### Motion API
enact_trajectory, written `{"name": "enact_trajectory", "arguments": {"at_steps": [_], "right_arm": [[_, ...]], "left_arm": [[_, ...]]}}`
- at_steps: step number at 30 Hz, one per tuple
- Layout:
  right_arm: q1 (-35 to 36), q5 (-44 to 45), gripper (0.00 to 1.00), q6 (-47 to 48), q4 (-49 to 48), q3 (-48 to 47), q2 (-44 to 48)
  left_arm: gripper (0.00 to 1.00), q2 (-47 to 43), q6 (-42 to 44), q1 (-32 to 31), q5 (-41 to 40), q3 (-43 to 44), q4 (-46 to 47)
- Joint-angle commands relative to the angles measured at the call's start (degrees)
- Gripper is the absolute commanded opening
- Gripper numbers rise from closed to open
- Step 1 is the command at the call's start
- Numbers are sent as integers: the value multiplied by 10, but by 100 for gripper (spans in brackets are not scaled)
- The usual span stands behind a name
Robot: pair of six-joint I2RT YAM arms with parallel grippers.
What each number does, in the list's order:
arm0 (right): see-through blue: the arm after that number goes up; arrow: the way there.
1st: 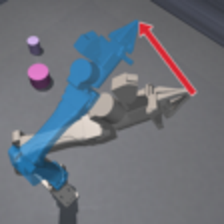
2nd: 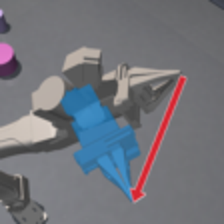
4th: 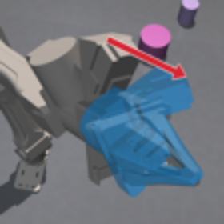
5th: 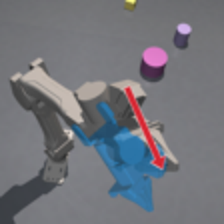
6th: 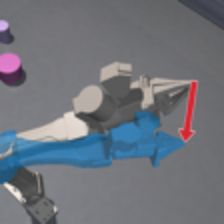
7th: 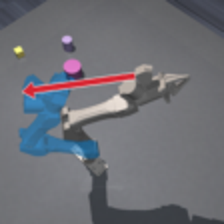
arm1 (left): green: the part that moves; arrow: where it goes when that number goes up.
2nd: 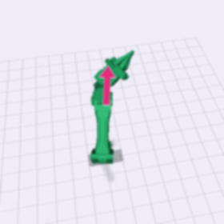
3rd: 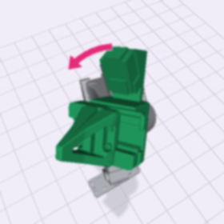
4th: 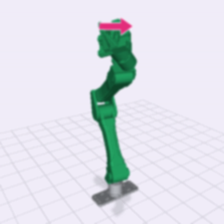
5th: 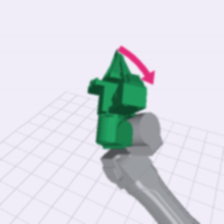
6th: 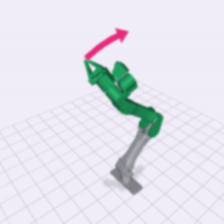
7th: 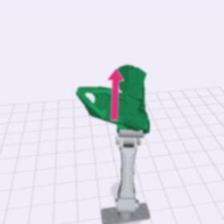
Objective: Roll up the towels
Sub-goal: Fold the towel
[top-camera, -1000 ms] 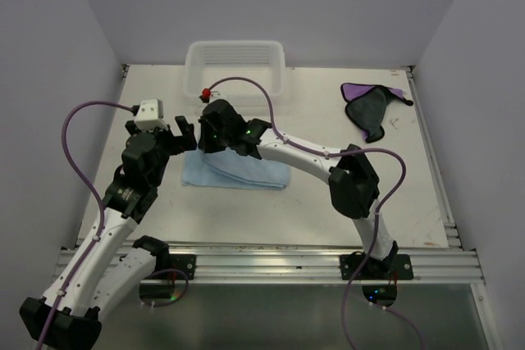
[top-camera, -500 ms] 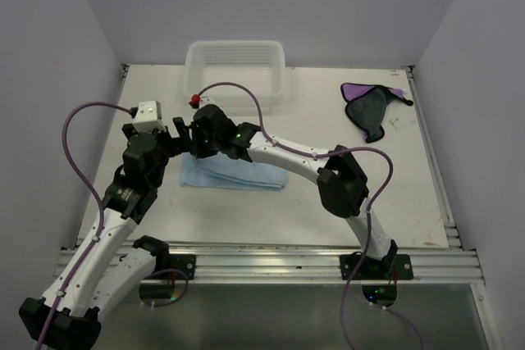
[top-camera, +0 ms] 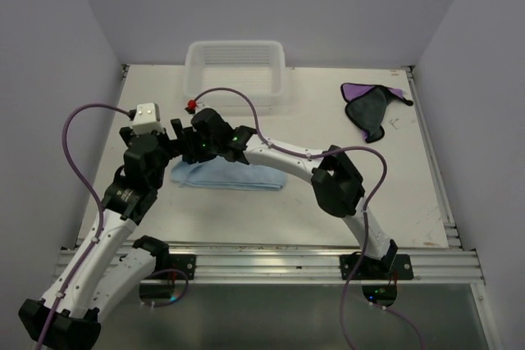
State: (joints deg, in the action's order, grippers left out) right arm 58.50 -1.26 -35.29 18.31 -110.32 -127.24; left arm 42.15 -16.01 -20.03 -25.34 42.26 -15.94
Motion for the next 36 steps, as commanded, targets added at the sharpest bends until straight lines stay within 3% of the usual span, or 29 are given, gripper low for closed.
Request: {"name": "enact_trajectory", "arguments": {"at_steps": [1, 9, 13, 18, 36], "right_arm": [[16, -23, 43, -1, -16, 4, 3], [4, 12, 42, -12, -20, 47, 43], [-10, 56, 40, -49, -48, 121, 67], [-33, 49, 40, -94, -105, 181, 75], [-66, 43, 45, -61, -79, 62, -12]], "left_arm": [[100, -8, -15, -6, -8, 15, 28], [100, -5, -15, -6, -19, 16, 26], [100, -5, -16, -6, -19, 16, 26], [100, -7, -17, -6, -18, 16, 25], [100, 2, -13, -8, 5, 18, 34]]}}
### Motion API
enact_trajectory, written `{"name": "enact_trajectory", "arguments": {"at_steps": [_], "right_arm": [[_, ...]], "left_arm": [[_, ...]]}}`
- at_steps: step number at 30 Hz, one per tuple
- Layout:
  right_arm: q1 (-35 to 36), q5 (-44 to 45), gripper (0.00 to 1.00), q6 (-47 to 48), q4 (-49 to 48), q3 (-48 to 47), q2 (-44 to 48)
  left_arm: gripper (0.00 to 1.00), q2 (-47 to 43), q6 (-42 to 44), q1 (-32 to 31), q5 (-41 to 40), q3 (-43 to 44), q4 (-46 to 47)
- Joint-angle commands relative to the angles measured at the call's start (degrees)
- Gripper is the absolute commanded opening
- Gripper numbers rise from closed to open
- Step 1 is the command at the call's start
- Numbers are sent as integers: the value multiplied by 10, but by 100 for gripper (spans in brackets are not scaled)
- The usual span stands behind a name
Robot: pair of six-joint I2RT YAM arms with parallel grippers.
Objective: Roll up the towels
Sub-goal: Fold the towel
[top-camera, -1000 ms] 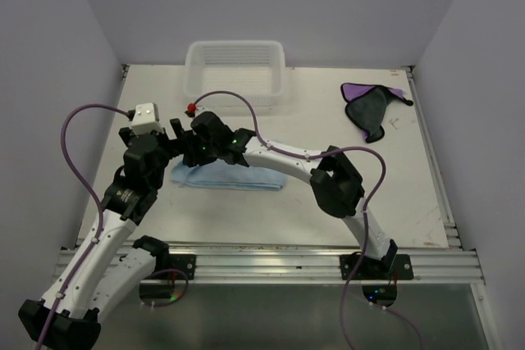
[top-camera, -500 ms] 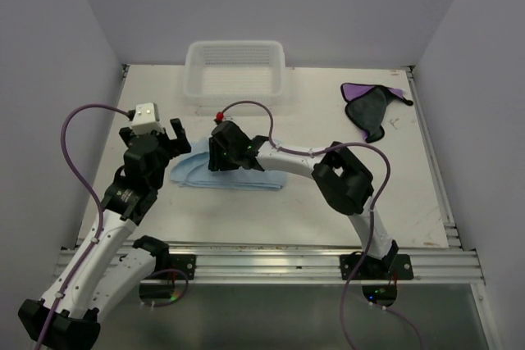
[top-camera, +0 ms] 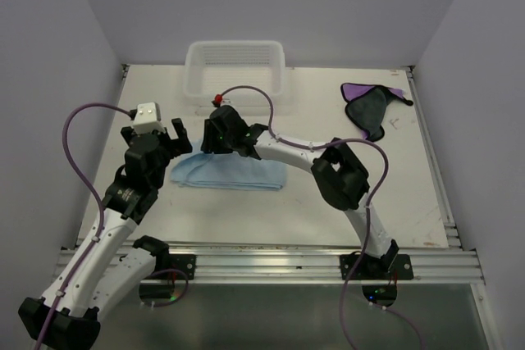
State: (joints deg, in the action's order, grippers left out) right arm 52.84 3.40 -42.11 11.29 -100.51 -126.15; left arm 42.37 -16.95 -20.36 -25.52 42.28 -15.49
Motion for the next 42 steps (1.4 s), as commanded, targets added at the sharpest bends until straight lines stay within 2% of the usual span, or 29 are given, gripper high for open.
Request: {"name": "enact_trajectory", "arguments": {"at_steps": [1, 8, 22, 33, 37, 42], "right_arm": [[-10, -6, 45, 7, -7, -42, -28], [-10, -19, 45, 1, 4, -82, -62], [-11, -79, 47, -64, -54, -125, -104], [-12, -80, 47, -77, -40, -238, -170], [-20, -83, 48, -91, -67, -242, -161], [-27, -94, 50, -113, -150, -232, -158]], "left_arm": [[100, 0, -4, -6, 6, 18, 29], [100, 3, -2, -9, 7, 19, 30], [99, 3, -1, -11, 14, 18, 32], [100, 10, 3, -19, 11, 19, 36], [100, 13, 3, -19, 10, 20, 38], [99, 13, 3, -19, 6, 18, 37]]}}
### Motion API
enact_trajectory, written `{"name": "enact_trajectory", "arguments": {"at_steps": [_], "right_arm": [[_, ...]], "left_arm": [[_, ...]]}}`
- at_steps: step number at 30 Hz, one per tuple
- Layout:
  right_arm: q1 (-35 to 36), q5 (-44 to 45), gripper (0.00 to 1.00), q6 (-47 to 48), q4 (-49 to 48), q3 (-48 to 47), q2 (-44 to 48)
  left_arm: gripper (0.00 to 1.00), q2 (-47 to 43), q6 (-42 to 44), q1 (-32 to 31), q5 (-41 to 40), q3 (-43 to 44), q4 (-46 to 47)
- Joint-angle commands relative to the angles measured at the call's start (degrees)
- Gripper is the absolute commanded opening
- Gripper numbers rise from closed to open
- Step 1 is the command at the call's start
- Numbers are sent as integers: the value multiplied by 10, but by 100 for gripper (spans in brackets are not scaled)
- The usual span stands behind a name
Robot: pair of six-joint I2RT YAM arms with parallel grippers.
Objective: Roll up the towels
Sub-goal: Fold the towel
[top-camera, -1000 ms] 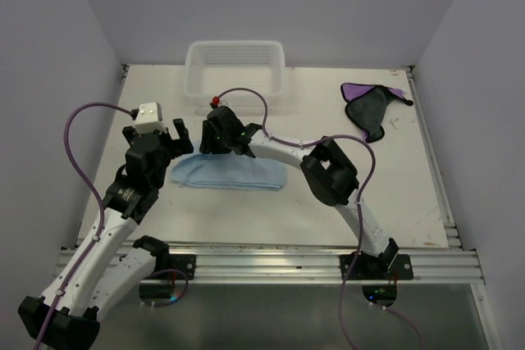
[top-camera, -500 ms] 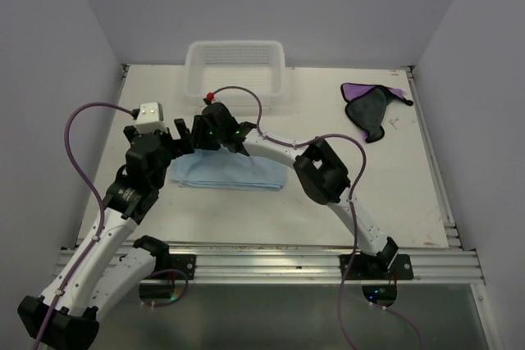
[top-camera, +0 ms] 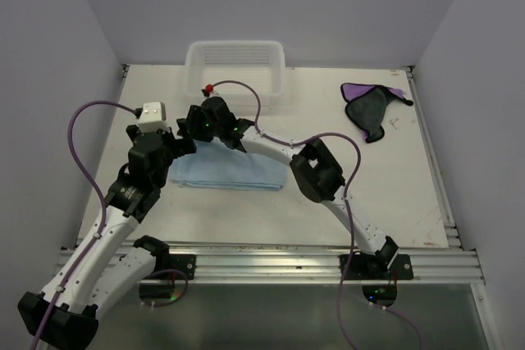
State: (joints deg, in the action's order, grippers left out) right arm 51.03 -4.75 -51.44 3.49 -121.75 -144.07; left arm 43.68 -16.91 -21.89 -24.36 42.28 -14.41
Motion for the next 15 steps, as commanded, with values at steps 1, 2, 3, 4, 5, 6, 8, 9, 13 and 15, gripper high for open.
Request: {"name": "enact_trajectory", "arguments": {"at_steps": [1, 2, 3, 4, 5, 6, 8, 9, 13, 15], "right_arm": [[-8, -13, 50, -19, -72, -31, 18], [-8, -14, 50, -17, -71, -34, 17], [-8, -12, 50, -12, -67, -36, 19], [-11, -10, 50, -8, -64, -27, 25], [-12, -6, 50, -2, -63, -16, 40], [-15, -1, 50, 5, -64, -2, 55], [-21, 6, 51, 13, -70, 44, 94], [-28, 7, 51, 21, -67, 57, 107], [-45, 28, 51, 75, -13, 148, 205], [-51, 62, 51, 114, 23, 188, 277]], "left_arm": [[100, 1, 3, -3, -6, 18, 27], [99, 1, 3, -3, -6, 19, 27], [100, 0, 3, -3, -6, 18, 26], [100, 0, 3, -3, -6, 18, 26], [100, 1, 3, -3, -6, 18, 26], [100, 1, 3, -3, -6, 18, 26], [100, 0, 3, -3, -6, 18, 25], [100, 1, 2, -3, -5, 18, 24], [100, -4, 0, -3, 1, 10, 28], [100, 3, -2, -2, 14, 8, 36]]}}
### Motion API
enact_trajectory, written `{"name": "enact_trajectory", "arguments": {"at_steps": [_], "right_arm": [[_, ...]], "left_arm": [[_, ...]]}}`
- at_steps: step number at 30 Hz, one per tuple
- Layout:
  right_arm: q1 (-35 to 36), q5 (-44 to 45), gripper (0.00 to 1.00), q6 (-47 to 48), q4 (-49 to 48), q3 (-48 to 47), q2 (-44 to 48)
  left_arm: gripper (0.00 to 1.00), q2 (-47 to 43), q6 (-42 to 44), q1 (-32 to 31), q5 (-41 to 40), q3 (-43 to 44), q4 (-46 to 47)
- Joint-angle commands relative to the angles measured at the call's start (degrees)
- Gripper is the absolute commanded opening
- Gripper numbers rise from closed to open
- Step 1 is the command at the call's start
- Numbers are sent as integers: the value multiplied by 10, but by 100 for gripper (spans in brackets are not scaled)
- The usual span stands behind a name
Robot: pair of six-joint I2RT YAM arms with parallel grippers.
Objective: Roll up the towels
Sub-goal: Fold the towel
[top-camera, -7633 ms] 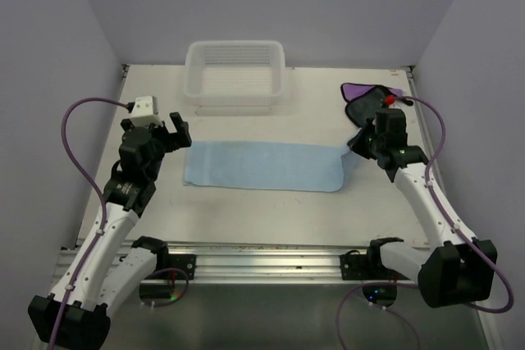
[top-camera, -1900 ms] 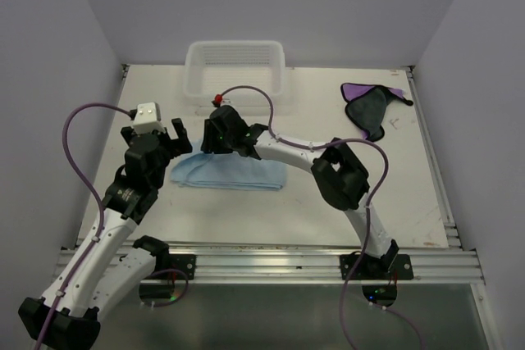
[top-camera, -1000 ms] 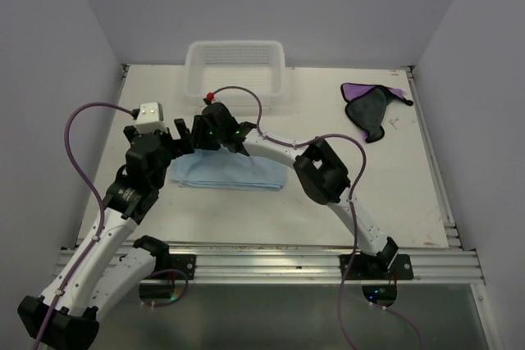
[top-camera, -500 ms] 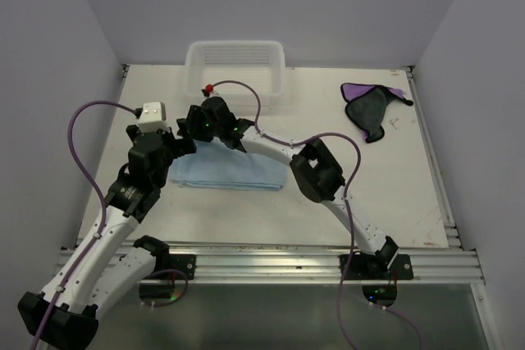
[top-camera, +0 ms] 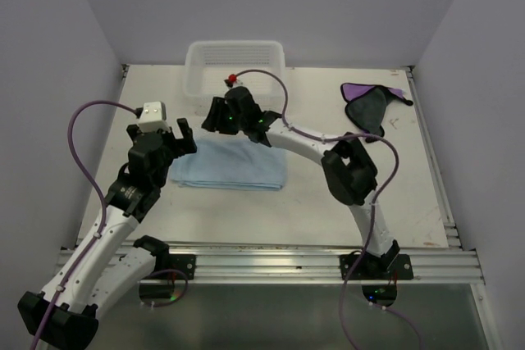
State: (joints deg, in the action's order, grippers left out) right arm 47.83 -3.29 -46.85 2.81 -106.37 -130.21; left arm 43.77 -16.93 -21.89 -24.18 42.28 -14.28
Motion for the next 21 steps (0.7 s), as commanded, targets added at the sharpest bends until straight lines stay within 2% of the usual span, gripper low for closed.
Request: {"name": "enact_trajectory", "arguments": {"at_steps": [1, 7, 13, 17, 21], "right_arm": [[-24, 57, 51, 77, 39, 74, 161], [-29, 126, 52, 141, 114, 232, 345], [-58, 167, 54, 140, 152, 401, 503], [-72, 166, 55, 133, 162, 476, 565], [-76, 165, 55, 127, 164, 529, 596]], "left_arm": [[100, 4, -3, 0, 18, 9, 36], [100, 33, -18, 5, 41, 8, 30], [99, 81, -63, 5, 90, 32, 8], [99, 115, -93, 5, 124, 35, -2], [100, 137, -98, 5, 135, -5, 15]]}}
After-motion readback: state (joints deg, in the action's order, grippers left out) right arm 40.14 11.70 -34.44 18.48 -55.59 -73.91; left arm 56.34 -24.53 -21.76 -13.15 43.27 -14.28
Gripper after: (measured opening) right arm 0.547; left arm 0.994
